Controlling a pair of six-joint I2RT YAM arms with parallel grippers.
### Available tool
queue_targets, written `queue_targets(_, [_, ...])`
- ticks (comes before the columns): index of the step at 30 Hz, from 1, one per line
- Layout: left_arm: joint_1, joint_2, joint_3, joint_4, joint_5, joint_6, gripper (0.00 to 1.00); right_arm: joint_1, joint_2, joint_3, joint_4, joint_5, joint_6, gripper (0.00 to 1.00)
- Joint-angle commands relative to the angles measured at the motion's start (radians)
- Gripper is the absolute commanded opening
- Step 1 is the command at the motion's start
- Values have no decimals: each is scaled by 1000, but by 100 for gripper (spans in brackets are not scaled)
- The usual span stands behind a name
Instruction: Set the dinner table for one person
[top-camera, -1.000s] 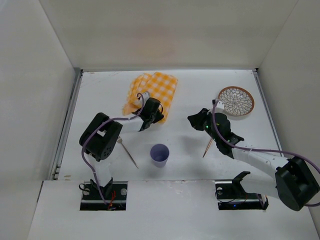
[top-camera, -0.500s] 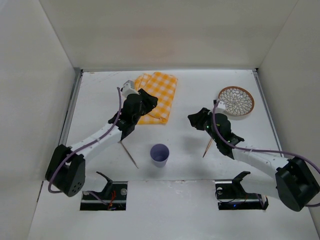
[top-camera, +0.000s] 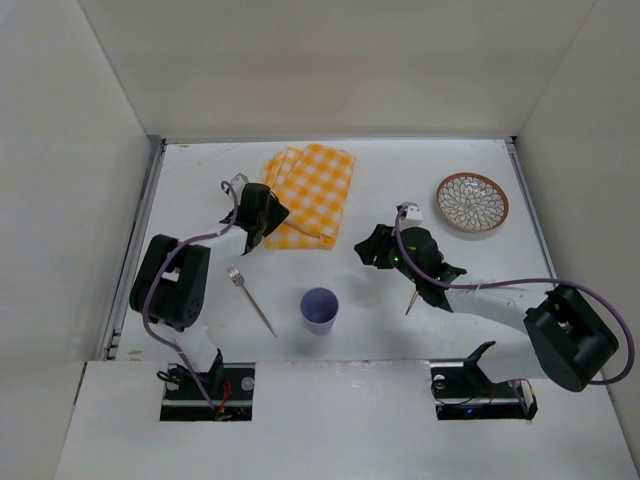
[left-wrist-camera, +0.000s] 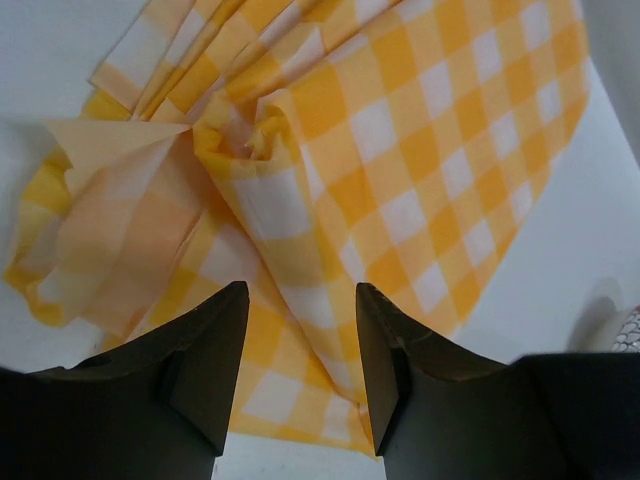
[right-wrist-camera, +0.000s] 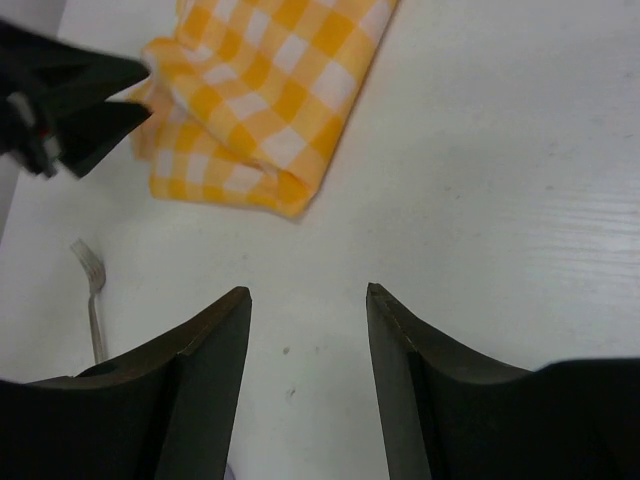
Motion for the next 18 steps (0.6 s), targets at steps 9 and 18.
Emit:
queue_targets(9, [-22,152,80,26,3,-78,25,33,3,57,56,-44,-41,57])
queue_targets(18, [-151,131,30,75,42,-69,8,43,-25,42,64,-35,-41,57])
